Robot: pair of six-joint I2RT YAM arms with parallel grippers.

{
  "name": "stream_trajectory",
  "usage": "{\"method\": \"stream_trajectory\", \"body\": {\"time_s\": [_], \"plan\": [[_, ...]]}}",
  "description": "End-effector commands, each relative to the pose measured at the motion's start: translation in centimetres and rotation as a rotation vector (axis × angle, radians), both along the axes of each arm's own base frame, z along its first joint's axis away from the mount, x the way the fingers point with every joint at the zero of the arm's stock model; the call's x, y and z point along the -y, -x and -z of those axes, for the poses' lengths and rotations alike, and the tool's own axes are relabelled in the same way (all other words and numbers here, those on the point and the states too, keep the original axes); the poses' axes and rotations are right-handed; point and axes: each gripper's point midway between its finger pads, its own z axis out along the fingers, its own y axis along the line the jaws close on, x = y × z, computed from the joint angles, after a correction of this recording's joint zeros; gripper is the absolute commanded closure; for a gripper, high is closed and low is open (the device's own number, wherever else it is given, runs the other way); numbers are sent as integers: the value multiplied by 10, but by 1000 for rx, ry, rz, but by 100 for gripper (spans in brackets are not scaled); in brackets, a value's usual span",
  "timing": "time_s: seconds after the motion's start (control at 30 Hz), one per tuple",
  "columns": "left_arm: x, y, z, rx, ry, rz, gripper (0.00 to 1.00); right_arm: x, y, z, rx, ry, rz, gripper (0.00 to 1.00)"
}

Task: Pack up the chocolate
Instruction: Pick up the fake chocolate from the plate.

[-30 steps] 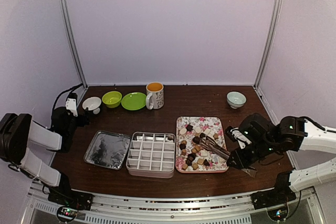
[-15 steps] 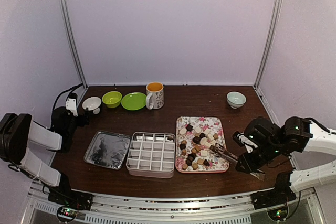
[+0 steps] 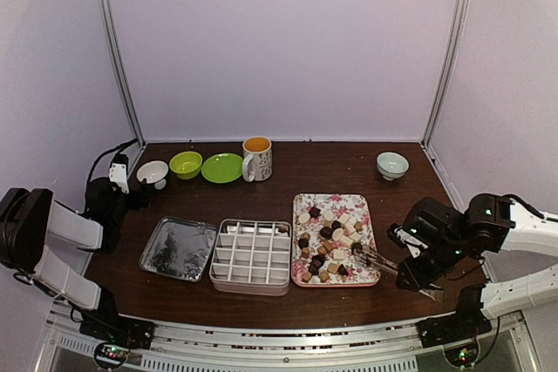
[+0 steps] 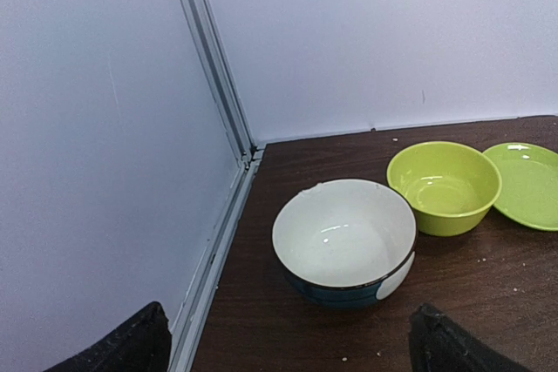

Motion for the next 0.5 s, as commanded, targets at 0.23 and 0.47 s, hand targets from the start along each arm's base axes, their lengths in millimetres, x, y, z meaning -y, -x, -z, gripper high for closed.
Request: {"method": "stream_trajectory", "body": {"time_s": [0.23, 0.47], "plan": [[-3, -6, -21, 74, 5, -9, 2, 4, 3, -9, -4, 29, -18, 70], [-3, -6, -21, 74, 5, -10, 2, 7, 3, -15, -2, 42, -18, 68]]}}
